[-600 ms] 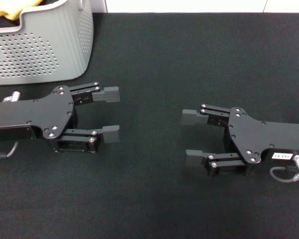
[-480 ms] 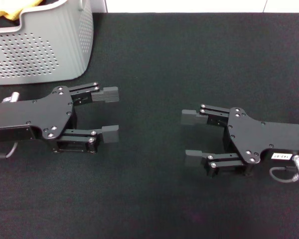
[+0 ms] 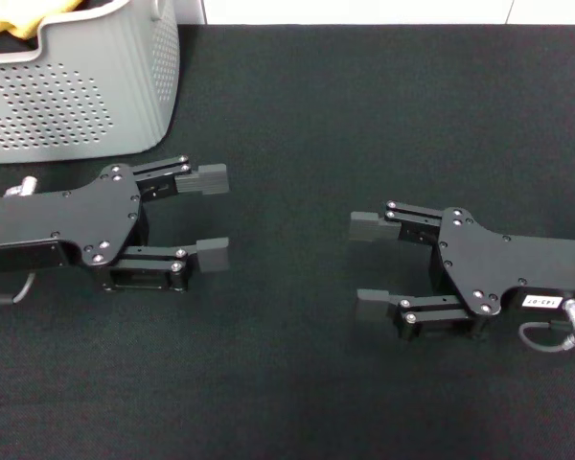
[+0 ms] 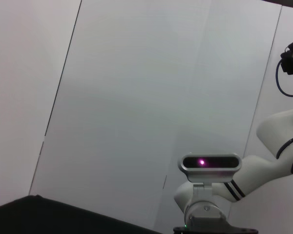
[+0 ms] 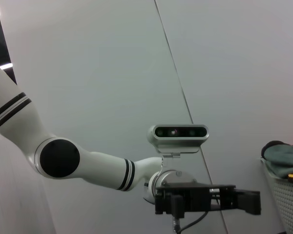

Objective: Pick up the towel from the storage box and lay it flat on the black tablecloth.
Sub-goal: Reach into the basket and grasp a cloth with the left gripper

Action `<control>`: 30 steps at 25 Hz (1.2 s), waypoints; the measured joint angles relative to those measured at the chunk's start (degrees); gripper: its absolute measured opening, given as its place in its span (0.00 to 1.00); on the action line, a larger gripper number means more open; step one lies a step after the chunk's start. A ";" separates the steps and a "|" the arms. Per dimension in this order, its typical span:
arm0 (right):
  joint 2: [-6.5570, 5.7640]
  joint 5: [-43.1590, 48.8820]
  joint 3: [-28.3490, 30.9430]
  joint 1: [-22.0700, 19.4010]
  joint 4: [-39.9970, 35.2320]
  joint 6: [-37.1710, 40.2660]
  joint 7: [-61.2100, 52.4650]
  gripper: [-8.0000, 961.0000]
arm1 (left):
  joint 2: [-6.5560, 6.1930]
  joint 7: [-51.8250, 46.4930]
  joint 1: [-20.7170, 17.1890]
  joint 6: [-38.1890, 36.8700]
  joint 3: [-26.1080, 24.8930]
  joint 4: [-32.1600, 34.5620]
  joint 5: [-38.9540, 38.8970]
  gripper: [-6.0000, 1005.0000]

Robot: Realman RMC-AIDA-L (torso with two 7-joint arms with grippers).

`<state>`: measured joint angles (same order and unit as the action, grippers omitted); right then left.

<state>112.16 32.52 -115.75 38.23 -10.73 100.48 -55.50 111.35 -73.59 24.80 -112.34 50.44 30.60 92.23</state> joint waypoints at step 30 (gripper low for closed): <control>0.87 0.00 0.12 -1.11 0.01 -10.98 0.70 0.85 | 6.43 -59.79 -4.89 22.93 -24.21 75.68 37.18 0.84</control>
<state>113.03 32.52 -115.63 37.12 -10.72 89.50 -54.80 117.77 -133.38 19.91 -89.41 26.23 106.29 129.41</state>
